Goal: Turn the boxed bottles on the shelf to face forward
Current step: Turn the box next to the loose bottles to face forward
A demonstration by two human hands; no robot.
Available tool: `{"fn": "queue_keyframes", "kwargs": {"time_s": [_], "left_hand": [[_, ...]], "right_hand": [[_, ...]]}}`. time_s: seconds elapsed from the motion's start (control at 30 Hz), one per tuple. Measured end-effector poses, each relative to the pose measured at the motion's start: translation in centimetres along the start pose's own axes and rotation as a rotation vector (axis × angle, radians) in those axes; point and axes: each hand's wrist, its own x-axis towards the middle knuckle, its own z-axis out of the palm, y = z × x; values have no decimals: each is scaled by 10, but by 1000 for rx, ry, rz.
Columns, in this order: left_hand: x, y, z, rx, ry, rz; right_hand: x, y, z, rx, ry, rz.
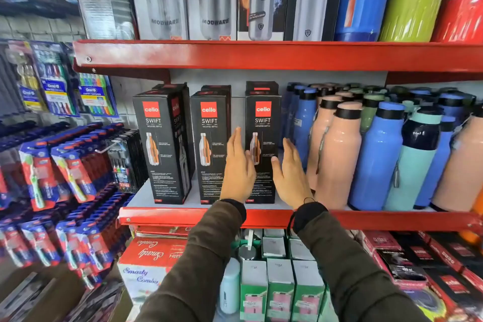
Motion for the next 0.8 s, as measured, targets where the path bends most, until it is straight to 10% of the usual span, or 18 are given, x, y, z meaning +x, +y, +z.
{"fn": "queue_keyframes", "kwargs": {"time_s": [0.8], "left_hand": [[-30,-34,24,-375,118,-360]], "right_hand": [[-4,40,24,376,13,129]]}}
